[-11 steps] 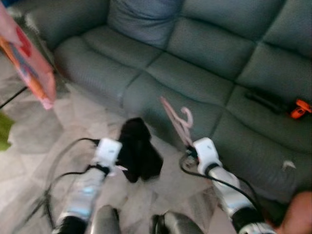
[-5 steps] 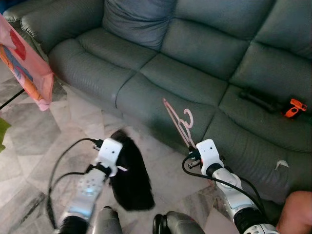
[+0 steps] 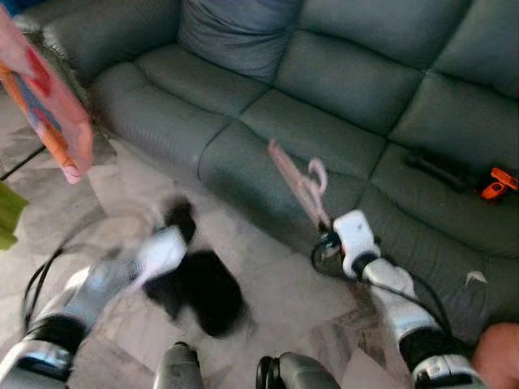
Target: Hang hanger
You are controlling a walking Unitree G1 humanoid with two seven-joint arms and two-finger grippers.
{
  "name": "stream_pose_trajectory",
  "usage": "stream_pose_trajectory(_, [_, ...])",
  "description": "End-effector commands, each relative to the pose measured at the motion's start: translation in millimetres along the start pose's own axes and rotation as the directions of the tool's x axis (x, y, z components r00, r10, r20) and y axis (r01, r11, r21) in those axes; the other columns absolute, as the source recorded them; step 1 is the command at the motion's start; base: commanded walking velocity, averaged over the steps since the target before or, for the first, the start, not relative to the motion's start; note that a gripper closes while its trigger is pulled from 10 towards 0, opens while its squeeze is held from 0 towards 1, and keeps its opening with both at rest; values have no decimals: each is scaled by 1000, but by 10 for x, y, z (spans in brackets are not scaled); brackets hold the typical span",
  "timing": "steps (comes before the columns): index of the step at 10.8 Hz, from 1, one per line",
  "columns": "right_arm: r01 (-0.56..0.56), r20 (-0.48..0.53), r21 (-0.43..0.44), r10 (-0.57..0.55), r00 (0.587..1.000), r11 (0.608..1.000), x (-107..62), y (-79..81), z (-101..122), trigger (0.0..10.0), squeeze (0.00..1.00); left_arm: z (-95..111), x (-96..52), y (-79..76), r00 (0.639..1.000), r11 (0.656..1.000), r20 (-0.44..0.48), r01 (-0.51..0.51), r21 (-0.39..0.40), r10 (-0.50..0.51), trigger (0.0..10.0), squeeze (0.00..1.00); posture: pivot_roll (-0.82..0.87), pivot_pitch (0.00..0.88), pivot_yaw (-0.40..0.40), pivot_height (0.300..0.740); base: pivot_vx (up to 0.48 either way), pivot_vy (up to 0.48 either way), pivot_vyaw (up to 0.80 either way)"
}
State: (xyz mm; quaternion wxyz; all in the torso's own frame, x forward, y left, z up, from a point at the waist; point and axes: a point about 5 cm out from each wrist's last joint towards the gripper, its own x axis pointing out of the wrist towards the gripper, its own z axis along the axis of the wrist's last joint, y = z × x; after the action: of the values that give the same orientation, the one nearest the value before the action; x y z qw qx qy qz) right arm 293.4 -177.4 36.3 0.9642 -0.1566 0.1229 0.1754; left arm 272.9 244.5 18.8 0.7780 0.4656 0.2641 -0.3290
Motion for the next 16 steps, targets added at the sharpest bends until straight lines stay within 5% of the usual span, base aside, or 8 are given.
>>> stream_pose_trajectory(1, [14,-11,4,-14,1000,1000,-17,-25,-33,10000,0,51,-35,272,991,989,0,-136,61,137,10000,0,23,143,-67,740,0,0,0])
stream_pose_trajectory(2, [28,-9,11,-27,1000,1000,-19,-45,-27,10000,0,223,-95,589,926,927,92,-371,49,366,10000,0,25,144,-64,740,0,0,0])
stream_pose_trajectory(3, [30,-11,14,-30,999,999,-21,-52,-28,10000,0,334,-138,718,880,889,153,-457,17,449,10000,0,26,146,-64,740,0,0,0])
stream_pose_trajectory(4, [6,-10,13,-5,1000,1000,-14,-34,-24,10000,0,464,-145,778,844,869,209,-469,-161,494,10000,0,31,144,-63,740,0,0,0])
stream_pose_trajectory(6, [-63,16,28,63,998,998,3,-10,44,10000,0,501,-126,772,850,878,222,-447,-172,477,10000,0,29,146,-60,740,0,0,0])
stream_pose_trajectory(8, [-273,71,3,273,959,962,-20,71,198,10000,0,544,-75,740,852,885,243,-437,-158,464,10000,0,25,150,-54,740,0,0,0])
stream_pose_trajectory(13, [-564,-59,-98,561,826,820,-310,-36,204,10000,0,613,-30,641,841,884,283,-463,-66,461,10000,0,14,153,-54,740,0,0,0])
stream_pose_trajectory(16, [-626,-109,-14,621,776,780,-395,-61,159,10000,0,985,-113,647,730,884,519,-451,-122,444,10000,0,15,156,-58,740,0,0,0])
